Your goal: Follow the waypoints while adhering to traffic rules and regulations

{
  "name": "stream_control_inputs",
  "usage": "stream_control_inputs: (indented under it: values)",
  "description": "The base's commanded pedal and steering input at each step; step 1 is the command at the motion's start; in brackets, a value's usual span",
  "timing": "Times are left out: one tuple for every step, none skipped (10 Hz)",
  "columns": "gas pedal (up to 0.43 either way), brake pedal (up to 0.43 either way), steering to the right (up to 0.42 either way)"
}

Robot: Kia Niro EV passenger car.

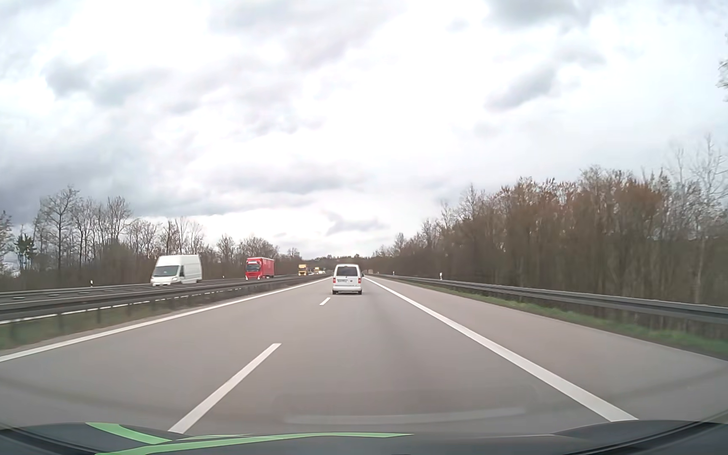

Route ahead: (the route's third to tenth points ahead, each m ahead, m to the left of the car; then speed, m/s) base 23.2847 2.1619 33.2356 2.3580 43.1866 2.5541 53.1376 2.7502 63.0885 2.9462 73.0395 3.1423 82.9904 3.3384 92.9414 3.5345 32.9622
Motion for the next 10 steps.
stream_control_inputs:
  values:
    - [0.421, 0.000, -0.004]
    - [0.421, 0.000, -0.004]
    - [0.421, 0.000, -0.004]
    - [0.421, 0.000, -0.004]
    - [0.421, 0.000, -0.004]
    - [0.421, 0.000, -0.004]
    - [0.421, 0.000, -0.004]
    - [0.421, 0.000, -0.004]
    - [0.421, 0.000, -0.004]
    - [0.421, 0.000, -0.004]
